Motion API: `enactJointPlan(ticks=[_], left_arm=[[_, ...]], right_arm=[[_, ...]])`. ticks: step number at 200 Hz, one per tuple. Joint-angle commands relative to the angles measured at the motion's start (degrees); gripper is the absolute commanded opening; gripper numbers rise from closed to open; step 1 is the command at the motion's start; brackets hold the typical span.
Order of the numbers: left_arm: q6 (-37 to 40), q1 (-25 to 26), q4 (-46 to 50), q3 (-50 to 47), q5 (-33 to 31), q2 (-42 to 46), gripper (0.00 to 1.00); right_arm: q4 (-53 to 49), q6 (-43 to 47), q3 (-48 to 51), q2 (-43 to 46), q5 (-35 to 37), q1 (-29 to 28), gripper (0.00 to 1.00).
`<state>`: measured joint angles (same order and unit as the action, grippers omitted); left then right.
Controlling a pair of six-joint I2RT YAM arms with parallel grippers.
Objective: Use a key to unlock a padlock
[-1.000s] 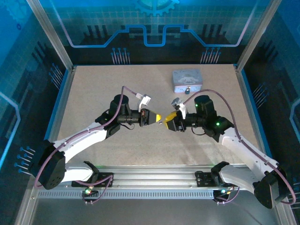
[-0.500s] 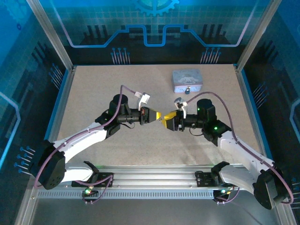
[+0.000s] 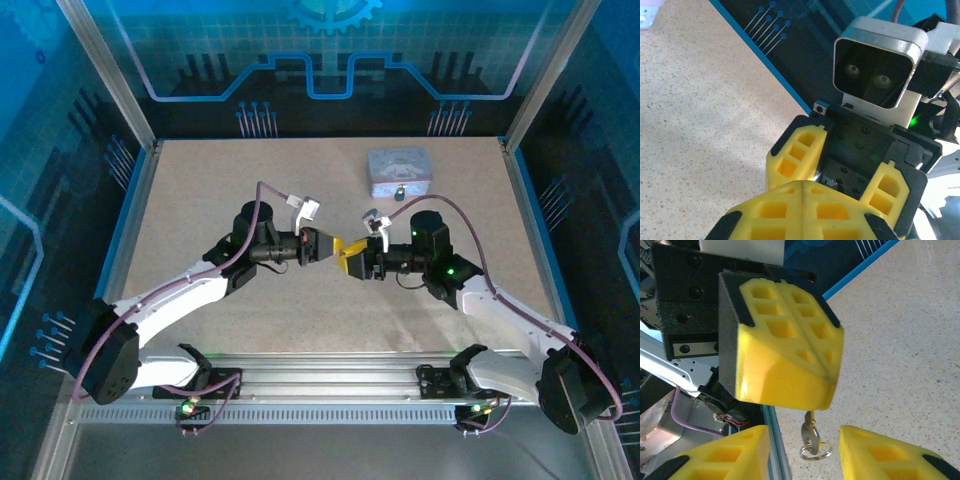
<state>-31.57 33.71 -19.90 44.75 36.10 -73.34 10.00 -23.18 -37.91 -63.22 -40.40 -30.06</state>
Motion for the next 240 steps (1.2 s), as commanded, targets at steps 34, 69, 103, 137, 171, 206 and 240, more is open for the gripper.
enactJointPlan(ticks=[34, 69, 103, 137, 171, 206, 240], left_arm=[[-0.43, 0.33, -0.84, 0.97, -1.90, 1.62, 0.00], [-0.33, 0.34, -0.58, 1.03, -2.52, 1.54, 0.00], [-0.43, 0.33, -0.48, 0.79, -2.95, 1.66, 0.00], [-0.24, 0.33, -0.20, 0.45, -3.49, 2.06, 0.00], [-0.25, 0.37, -0.18, 0.55, -3.49, 1.97, 0.00], [-0.38, 0.32, -0.43, 0.52, -3.23, 1.97, 0.00], [-0.17, 0.38, -0.58, 0.33, -3.23, 2.31, 0.00]], right_arm=[[2.63, -1.43, 0.03, -0.32, -1.80, -1.03, 0.40], [3.16, -1.91, 0.16, -0.58, -2.21, -1.16, 0.39], [2.90, -1.90, 0.21, -0.75, -1.94, -1.40, 0.38], [1.83, -1.32, 0.93, 0.79, -0.28, -1.40, 0.34], [1.33, -1.24, 1.40, 1.61, 0.61, -1.29, 0.25], [1.53, -1.58, 1.43, 1.61, 1.26, -1.22, 0.12], [0.63, -1.19, 1.50, 2.18, 2.71, -1.07, 0.06]])
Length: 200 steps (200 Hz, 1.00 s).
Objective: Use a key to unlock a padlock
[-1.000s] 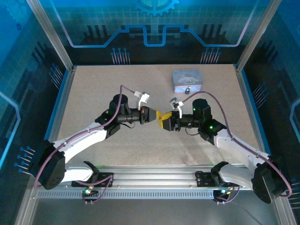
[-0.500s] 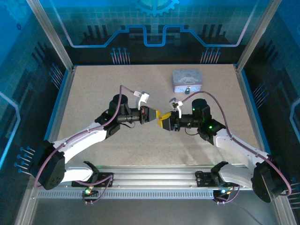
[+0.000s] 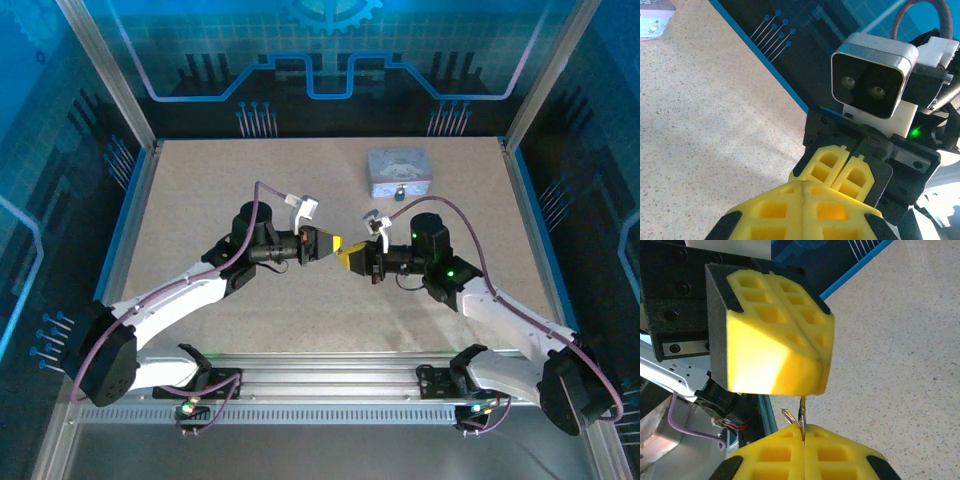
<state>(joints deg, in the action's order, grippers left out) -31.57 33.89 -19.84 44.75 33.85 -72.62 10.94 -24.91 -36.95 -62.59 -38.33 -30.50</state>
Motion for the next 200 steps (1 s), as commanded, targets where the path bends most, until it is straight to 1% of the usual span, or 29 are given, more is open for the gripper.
enactJointPlan(ticks=[1, 40, 54, 61, 78, 97, 117, 142, 163, 200], left_arm=[[-0.16, 0.17, -0.64, 0.33, -1.02, 1.64, 0.00], [0.02, 0.19, -0.63, 0.25, -1.01, 1.95, 0.00], [0.09, 0.15, -0.64, 0.17, -1.01, 1.96, 0.00], [0.11, 0.12, -0.73, 0.20, -1.06, 1.93, 0.00], [0.13, 0.21, -0.73, 0.18, -1.06, 2.04, 0.00], [0.19, 0.14, -0.78, 0.22, -1.12, 2.00, 0.00], [0.19, 0.13, -0.73, 0.25, -1.17, 2.04, 0.00], [0.36, 0.19, -0.09, 0.24, -1.49, 2.04, 0.00], [0.61, 0.18, 0.74, 0.42, -2.22, 2.04, 0.00], [0.81, 0.16, 1.31, 0.59, -2.78, 2.07, 0.00]], right_arm=[[-0.39, 0.55, 0.55, 1.57, 0.76, -0.62, 0.05], [-4.86, 2.96, -0.04, 2.21, 2.00, -0.44, 0.05], [-6.42, 3.80, -0.40, 2.29, 2.29, -0.39, 0.10], [-6.24, 3.67, -0.34, 2.46, 2.16, -0.34, 0.15], [-3.88, 2.41, 0.28, 2.89, 1.35, -0.30, 0.27], [-1.49, 0.76, 0.91, 2.87, 0.66, -0.26, 0.35], [0.47, -0.76, 1.35, 2.40, 0.65, -0.26, 0.39], [2.22, -2.11, 1.53, 2.03, 0.77, -0.26, 0.40], [0.85, -1.67, 0.93, 2.64, 0.88, 0.00, 0.41], [-2.07, -1.03, 0.98, 5.21, 1.11, 1.58, 0.49]])
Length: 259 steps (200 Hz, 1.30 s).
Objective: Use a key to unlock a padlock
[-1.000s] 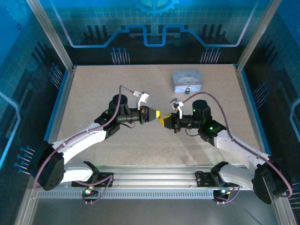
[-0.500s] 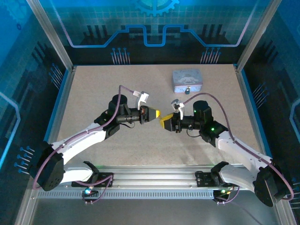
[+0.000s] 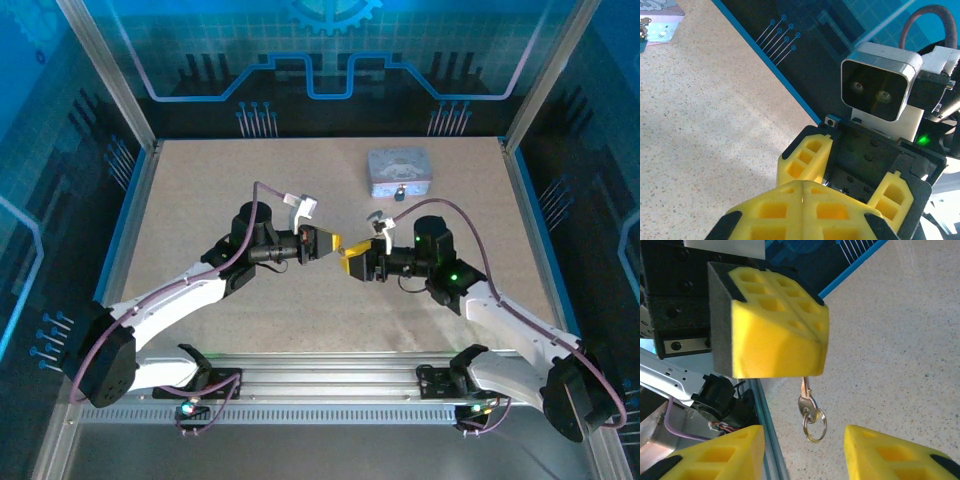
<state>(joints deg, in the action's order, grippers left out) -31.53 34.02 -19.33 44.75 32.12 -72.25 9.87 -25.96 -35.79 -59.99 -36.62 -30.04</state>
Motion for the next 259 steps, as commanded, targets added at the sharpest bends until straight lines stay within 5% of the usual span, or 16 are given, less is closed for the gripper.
enactJointPlan(ticks=[1, 198, 259], left_arm=[[0.77, 0.01, 0.80, 0.60, -1.07, 1.68, 0.00], [0.94, 0.01, 1.40, 1.03, -1.01, 1.14, 0.00], [0.94, 0.04, 1.39, 0.75, -1.14, 1.24, 0.00]], right_arm=[[-1.00, -0.02, -0.17, 2.64, -0.58, 1.17, 0.49], [7.45, -4.11, -1.54, -4.88, -2.69, -0.63, 0.39], [8.19, -4.37, -1.56, -5.05, -2.31, -0.72, 0.28]])
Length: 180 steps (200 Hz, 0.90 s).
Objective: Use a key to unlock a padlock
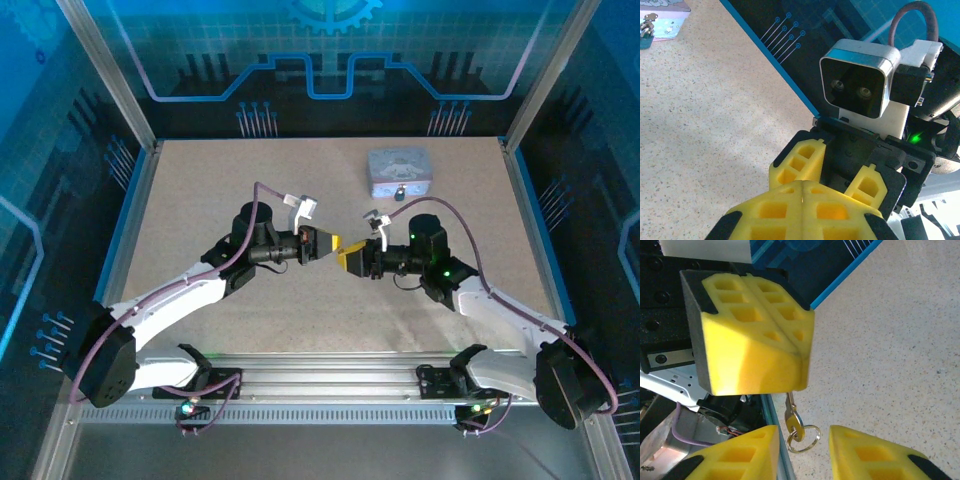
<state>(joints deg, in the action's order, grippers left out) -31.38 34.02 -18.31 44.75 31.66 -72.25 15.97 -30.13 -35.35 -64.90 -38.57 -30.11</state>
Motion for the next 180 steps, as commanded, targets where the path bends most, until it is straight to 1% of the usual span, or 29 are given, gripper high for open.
enactJointPlan(ticks=[1, 64, 107, 162, 174, 180], left_arm=[[0.79, 0.06, 0.32, 0.76, -0.66, 1.28, 0.00], [0.92, 0.08, 0.14, 0.26, -0.89, 1.74, 0.00], [0.84, 0.03, -0.11, -0.08, -1.05, 1.93, 0.00], [0.61, 0.04, -0.57, -0.28, -0.98, 2.13, 0.00], [0.50, 0.02, -0.68, -0.19, -0.97, 2.07, 0.00], [0.53, 0.07, -0.67, -0.20, -0.97, 2.11, 0.02]], right_arm=[[2.07, -0.19, -2.00, -0.09, -0.32, -0.65, 0.28], [2.31, -0.77, -0.29, 2.33, 1.36, 0.27, 0.10], [1.39, -0.57, 0.45, 3.73, 1.49, 1.23, 0.06], [-0.22, 0.88, 0.50, 5.28, 2.20, 1.73, 0.04], [-2.84, 1.61, 0.41, 5.40, 2.33, 1.74, 0.03], [-3.76, 2.01, 0.23, 5.53, 2.66, 1.75, 0.03]])
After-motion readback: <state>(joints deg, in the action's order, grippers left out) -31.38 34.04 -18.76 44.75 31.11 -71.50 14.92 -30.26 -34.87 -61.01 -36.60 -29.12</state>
